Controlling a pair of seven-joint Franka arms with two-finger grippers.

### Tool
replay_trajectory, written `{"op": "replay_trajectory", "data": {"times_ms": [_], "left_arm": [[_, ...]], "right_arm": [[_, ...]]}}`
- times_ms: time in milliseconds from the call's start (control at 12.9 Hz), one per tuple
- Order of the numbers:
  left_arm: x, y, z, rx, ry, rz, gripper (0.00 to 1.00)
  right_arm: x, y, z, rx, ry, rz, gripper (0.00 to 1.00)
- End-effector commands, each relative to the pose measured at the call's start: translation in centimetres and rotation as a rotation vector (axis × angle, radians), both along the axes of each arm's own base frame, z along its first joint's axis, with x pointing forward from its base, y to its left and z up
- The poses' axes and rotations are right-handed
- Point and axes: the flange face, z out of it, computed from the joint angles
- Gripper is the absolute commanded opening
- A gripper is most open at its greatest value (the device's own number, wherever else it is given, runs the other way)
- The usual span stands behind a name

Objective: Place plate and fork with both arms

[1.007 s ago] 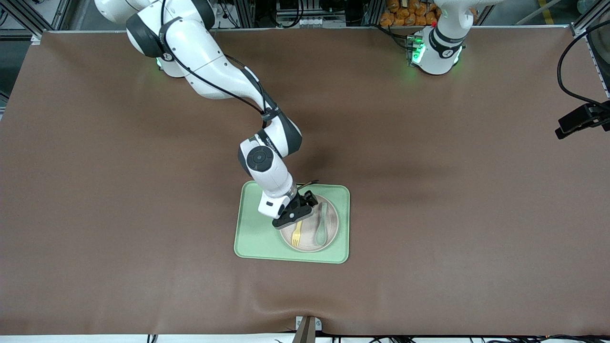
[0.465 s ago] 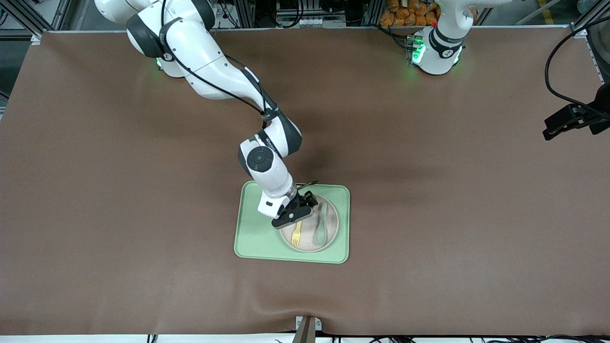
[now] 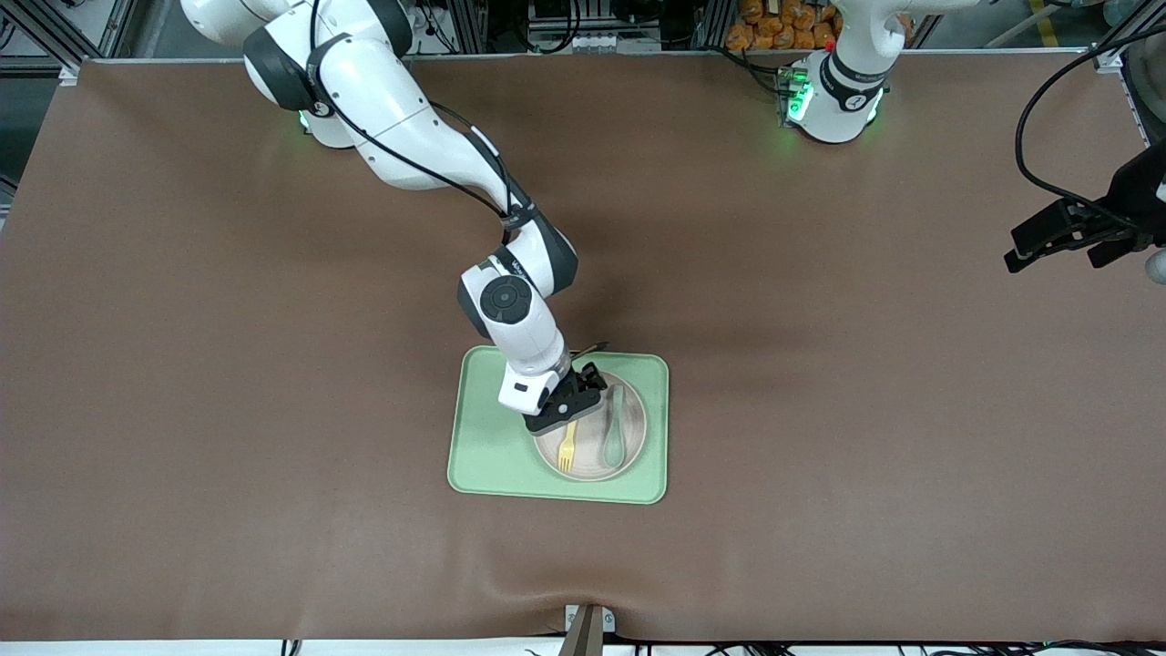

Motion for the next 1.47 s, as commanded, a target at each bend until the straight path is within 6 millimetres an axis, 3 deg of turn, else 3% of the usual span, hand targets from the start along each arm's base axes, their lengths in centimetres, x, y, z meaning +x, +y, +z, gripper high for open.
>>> {"op": "replay_trajectory", "data": {"times_ms": [0, 77, 155, 232, 852, 1085, 1394], "left_arm": [[-0.3, 0.2, 0.1, -0.007, 0.005, -0.009, 1.00], [-0.5, 0.4, 0.1, 0.013, 0.014, -0.010, 1.00], [-0.7, 0.4, 0.2, 0.019, 0.020, -0.010, 1.00], [-0.7, 0.3, 0.4, 0.019, 0.017, -0.010, 1.00], [-0.4, 0.2, -0.2, 0.019, 0.022, 0.001, 1.00], [0.1, 0.2, -0.7, 0.021, 0.025, 0.003, 1.00], [0.1, 0.2, -0.9, 0.021, 0.028, 0.005, 1.00]], "right_arm": [[-0.3, 0.0, -0.8, -0.018, -0.004, -0.001, 0.92], [-0.3, 0.0, -0.9, -0.021, -0.004, 0.002, 0.66], [-0.3, 0.0, -1.0, -0.029, -0.008, 0.013, 0.31], [-0.3, 0.0, -1.0, -0.040, -0.017, 0.025, 0.03], [0.4, -0.5, 0.3, -0.013, -0.011, -0.038, 0.00], [1.0, -0.7, 2.3, 0.030, -0.005, -0.143, 0.00], [2.0, -2.0, 7.7, 0.027, 0.024, -0.173, 0.00]]}}
